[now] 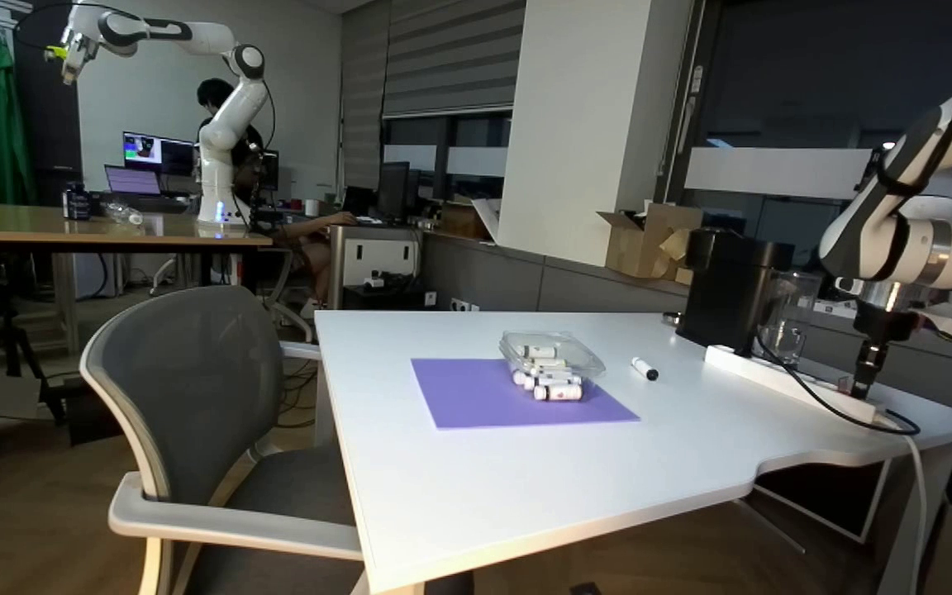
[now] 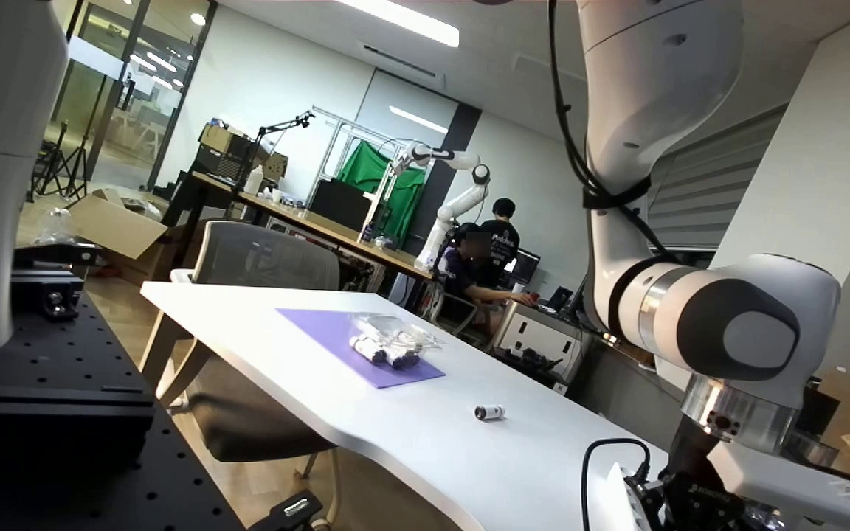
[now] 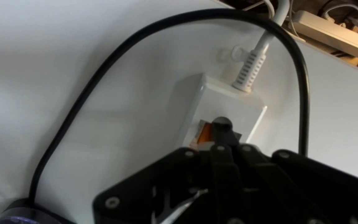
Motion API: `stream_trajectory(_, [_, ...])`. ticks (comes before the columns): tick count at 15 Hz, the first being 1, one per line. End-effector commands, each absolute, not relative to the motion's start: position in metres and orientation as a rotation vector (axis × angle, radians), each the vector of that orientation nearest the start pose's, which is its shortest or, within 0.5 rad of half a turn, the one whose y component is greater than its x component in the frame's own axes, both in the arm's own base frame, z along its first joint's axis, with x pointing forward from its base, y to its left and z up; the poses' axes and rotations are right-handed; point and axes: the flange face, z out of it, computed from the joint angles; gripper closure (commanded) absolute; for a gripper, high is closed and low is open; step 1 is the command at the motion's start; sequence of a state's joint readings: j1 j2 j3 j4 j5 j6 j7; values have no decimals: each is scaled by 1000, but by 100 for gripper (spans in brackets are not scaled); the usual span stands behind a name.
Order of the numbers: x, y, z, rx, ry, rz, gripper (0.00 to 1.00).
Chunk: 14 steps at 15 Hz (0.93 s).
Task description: Press the switch on the adapter
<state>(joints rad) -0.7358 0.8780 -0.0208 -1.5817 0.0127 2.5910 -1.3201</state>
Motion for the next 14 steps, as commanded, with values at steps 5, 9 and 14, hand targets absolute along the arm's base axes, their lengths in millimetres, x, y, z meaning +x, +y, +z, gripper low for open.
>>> stream_trajectory(5, [518, -450, 180, -3128, -860, -114, 100])
stream_trajectory(9, [522, -443, 248, -3159, -863, -125, 100])
stream_trajectory(14, [504, -448, 331, -3249, -701, -3, 67])
